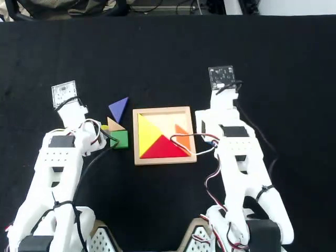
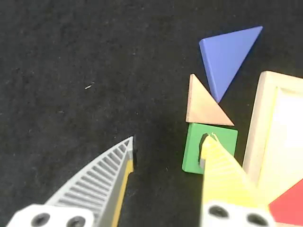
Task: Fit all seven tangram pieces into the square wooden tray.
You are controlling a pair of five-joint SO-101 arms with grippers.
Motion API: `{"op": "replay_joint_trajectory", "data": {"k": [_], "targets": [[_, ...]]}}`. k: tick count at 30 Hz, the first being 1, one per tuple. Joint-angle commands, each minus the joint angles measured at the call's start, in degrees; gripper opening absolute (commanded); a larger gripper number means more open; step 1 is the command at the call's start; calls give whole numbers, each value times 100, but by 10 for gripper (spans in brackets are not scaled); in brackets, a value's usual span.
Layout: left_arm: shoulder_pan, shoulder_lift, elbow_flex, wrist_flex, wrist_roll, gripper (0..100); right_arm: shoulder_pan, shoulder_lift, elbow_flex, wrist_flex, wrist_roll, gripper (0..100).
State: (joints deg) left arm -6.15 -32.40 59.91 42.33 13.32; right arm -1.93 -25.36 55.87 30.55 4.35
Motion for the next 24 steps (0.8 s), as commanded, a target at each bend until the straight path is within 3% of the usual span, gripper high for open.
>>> {"op": "replay_joint_trajectory", "data": {"k": [1,6,10,15,20,24], "targets": [[101,-26,-382,-211,-79,231,88,-198,-13,-123,-62,19],[119,97,-1745,290,-114,231,88,-189,31,-158,-141,19],[374,1011,-3108,1108,-325,231,88,75,-31,-185,-105,19],[629,2822,-4426,1240,-2303,231,88,804,-409,-273,-88,19],[629,4105,-5182,1248,-1749,235,132,1323,-743,-237,-88,19],[558,4536,-5262,1213,-1732,236,264,1341,-892,18,-88,19]]}}
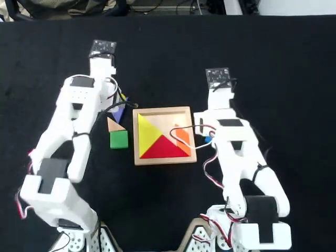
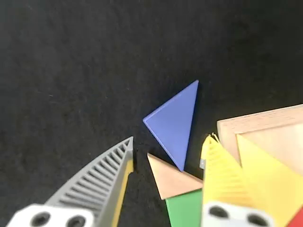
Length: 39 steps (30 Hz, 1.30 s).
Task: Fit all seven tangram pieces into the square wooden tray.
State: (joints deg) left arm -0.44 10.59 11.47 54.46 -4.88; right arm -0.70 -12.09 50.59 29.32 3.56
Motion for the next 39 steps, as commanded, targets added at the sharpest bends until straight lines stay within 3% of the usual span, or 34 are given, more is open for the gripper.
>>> {"op": "replay_joint_trajectory", "data": {"k": [1,10,15,23,27,33,39], "targets": [[-40,299,-418,-9,114,236,141,13,-374,141,-9,19],[-84,879,-382,-501,615,234,114,31,-391,141,-9,18],[-251,1073,-435,-501,264,231,114,40,-382,149,-9,18],[-1112,1029,-629,-501,-668,231,105,48,-382,149,-9,18],[-1349,1037,-892,-26,-1240,233,105,48,-382,141,0,18],[-1305,1081,-1332,369,-1503,235,26,57,-382,123,0,18],[-910,1081,-1385,352,-2268,232,9,57,-356,132,0,18]]}}
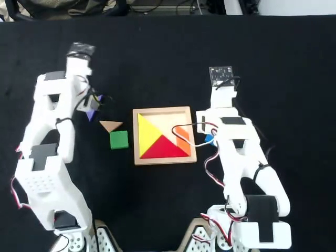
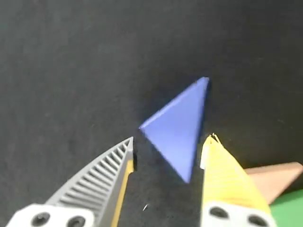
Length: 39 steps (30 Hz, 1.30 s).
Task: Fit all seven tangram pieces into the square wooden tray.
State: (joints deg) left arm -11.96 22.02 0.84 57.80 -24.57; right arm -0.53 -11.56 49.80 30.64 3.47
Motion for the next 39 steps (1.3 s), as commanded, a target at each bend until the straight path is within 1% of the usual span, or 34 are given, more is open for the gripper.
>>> {"op": "replay_joint_trajectory", "data": {"k": [1,3,5,7,9,11,14,17,19,20,23,26,28,31,35,39], "targets": [[251,-70,-382,18,-193,231,-9,4,-277,0,9,18],[198,-97,-690,18,264,231,-18,-4,-286,0,9,18],[154,-35,-1095,0,932,231,-26,-4,-295,0,9,17],[198,158,-1244,-343,1477,231,-26,-4,-295,0,9,17],[215,501,-1297,-809,1873,230,-26,-4,-295,-9,9,16],[286,870,-1297,-1090,2048,230,-26,-4,-295,-9,9,15],[330,1275,-1305,-1108,2048,230,-26,-4,-303,-9,9,15],[259,1336,-1253,-1046,2048,230,-26,-4,-303,-9,9,15],[215,1327,-1305,-659,1978,230,-26,-13,-303,-9,9,16],[224,1319,-1367,-352,1793,230,-26,-13,-312,-9,9,16],[365,1213,-1666,747,914,230,-26,-22,-312,-9,9,16],[558,1134,-1727,1468,264,230,-26,-22,-312,-9,9,16],[637,1116,-1763,1732,-35,230,-26,-22,-312,-9,9,16],[787,1116,-1771,1978,-299,230,-26,-13,-312,-9,9,16],[945,1108,-1851,1960,-360,230,-26,-4,-303,-9,9,16],[884,1116,-2316,2004,-325,230,-26,-4,-303,-9,9,16]]}}
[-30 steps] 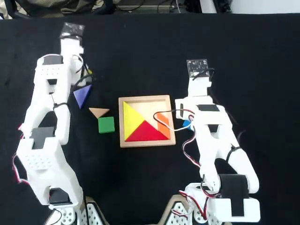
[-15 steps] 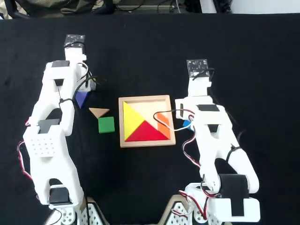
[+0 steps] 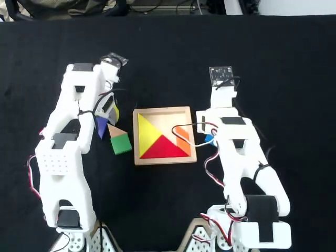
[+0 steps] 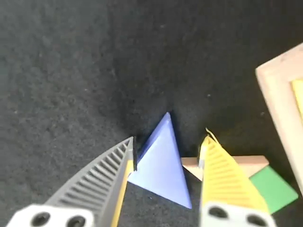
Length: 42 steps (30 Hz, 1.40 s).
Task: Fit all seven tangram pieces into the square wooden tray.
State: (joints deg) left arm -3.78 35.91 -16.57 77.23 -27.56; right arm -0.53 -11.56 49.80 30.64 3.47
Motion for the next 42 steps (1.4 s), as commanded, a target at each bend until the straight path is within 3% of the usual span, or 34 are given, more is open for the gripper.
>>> {"op": "replay_joint_trajectory", "data": {"k": [1,12,16,18,25,30,42], "targets": [[57,-273,-611,70,-26,230,-26,-4,-303,-9,9,16],[-391,-1029,-1095,1829,-26,229,-26,-40,-303,0,264,15],[-558,-1257,-1015,2356,-26,116,-35,-40,-303,0,264,15],[-514,-1222,-646,2347,-26,30,-35,-40,-303,0,264,15],[207,-879,171,2268,149,31,-35,-13,-286,0,255,15],[312,-826,365,1442,765,29,-35,-4,-286,-9,281,15],[690,-818,1429,668,782,29,-35,-4,-303,18,290,15]]}}
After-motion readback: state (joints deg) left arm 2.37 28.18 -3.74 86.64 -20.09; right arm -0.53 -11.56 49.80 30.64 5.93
